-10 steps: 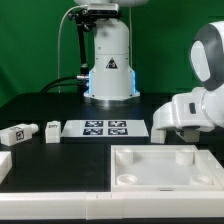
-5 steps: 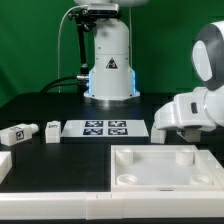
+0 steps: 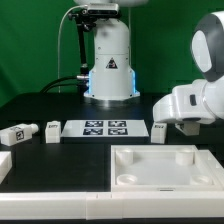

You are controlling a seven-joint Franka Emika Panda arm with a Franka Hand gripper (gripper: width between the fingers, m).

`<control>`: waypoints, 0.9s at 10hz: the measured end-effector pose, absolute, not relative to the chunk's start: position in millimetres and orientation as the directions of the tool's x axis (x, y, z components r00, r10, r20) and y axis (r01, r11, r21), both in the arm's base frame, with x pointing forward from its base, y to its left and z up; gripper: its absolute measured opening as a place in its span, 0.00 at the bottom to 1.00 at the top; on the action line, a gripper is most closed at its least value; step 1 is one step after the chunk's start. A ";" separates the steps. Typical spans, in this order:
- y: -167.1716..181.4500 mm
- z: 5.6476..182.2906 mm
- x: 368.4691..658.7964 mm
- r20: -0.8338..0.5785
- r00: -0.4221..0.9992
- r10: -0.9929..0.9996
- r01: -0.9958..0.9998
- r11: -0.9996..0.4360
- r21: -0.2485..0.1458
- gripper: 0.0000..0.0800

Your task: Assemble one leg

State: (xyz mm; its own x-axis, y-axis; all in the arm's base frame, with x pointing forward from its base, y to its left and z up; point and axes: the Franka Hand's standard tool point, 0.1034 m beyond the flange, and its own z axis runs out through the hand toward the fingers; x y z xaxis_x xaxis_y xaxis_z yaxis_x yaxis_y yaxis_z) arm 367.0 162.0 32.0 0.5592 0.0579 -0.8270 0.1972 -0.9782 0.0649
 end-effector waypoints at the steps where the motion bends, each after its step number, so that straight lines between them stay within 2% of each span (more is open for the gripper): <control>1: 158.8 45.0 370.5 -0.829 0.556 0.062 0.200 -0.978 0.061 0.36; 4: 151.5 85.9 388.6 -0.805 0.590 0.061 0.186 -0.981 0.062 0.36; 5: 150.0 90.7 390.2 -0.805 0.590 0.060 0.184 -0.981 0.062 0.36; 9: 150.5 88.8 392.4 -0.796 0.602 0.062 0.180 -0.982 0.060 0.36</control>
Offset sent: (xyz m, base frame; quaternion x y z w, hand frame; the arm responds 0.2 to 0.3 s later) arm 0.0174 -0.0159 0.0536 -0.0169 0.0247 -0.0048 0.9995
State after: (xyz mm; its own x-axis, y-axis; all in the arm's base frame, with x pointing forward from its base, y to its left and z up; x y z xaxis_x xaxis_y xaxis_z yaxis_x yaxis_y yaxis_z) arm 392.4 150.5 88.8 0.6024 0.0622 -0.7958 0.1804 -0.9818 0.0598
